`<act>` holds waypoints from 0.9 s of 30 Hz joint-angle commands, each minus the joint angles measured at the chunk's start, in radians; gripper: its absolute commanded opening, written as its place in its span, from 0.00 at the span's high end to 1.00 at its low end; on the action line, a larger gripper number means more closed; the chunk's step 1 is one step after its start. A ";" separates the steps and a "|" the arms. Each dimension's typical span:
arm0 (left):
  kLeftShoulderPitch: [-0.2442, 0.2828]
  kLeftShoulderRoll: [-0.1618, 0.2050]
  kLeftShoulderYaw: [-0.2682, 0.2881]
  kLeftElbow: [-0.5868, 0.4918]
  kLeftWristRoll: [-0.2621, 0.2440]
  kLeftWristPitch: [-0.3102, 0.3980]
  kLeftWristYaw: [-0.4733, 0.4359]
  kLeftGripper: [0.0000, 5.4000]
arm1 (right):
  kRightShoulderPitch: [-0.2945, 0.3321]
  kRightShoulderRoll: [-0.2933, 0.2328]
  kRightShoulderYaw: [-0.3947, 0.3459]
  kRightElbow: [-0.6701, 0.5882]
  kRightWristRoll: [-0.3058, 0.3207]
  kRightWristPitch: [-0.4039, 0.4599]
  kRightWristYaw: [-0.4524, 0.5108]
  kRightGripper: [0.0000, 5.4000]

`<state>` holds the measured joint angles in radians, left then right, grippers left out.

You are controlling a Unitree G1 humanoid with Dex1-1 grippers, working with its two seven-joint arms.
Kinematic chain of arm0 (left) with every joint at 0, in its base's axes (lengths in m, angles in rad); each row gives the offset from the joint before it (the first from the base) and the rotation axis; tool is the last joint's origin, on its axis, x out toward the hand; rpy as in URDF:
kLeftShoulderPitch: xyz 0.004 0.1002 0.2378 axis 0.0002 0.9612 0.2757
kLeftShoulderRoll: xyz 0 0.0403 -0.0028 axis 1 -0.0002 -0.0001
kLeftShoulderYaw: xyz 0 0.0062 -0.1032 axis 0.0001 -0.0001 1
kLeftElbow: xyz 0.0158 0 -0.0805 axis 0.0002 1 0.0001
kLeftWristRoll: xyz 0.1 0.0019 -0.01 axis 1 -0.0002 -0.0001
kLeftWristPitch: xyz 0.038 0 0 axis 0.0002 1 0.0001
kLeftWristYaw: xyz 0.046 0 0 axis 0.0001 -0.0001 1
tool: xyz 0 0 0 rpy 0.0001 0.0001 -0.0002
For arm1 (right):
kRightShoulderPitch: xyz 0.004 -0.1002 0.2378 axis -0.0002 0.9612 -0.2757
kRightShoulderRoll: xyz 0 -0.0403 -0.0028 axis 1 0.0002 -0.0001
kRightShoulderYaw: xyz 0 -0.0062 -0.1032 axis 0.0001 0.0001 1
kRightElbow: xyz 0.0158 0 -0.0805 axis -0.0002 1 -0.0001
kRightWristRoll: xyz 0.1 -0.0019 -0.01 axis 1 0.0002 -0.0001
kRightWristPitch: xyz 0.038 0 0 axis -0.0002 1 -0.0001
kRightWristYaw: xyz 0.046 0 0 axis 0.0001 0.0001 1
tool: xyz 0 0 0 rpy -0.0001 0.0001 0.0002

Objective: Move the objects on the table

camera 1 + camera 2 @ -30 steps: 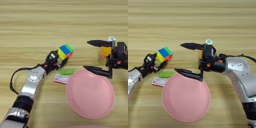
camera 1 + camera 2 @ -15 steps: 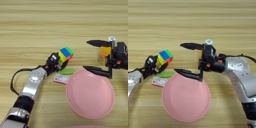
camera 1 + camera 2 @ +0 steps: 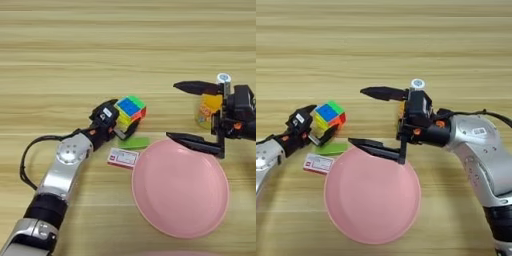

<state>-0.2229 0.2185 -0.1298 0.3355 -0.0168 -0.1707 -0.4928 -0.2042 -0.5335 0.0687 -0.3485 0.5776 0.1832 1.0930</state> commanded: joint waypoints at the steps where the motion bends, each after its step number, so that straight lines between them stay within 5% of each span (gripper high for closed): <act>1: 0.032 0.026 0.014 -0.066 -0.006 0.004 -0.003 0.05 | 0.011 -0.005 -0.018 -0.001 0.002 -0.010 -0.003 0.00; 7: 0.058 0.041 0.020 -0.136 -0.024 0.001 -0.014 0.00 | 0.017 -0.007 -0.014 0.015 -0.017 -0.014 -0.005 0.00; 19: 0.112 0.016 0.075 -0.247 -0.189 -0.097 -0.086 0.00 | 0.020 -0.092 0.034 0.080 -0.138 -0.020 0.051 0.00; 27: 0.137 -0.018 0.073 -0.244 -0.194 -0.128 -0.070 0.00 | 0.026 -0.159 0.099 0.133 -0.239 -0.047 0.123 0.00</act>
<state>-0.0983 0.2080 -0.0545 0.0967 -0.2067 -0.2880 -0.5670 -0.1786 -0.6517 0.1451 -0.2314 0.3795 0.1587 1.1829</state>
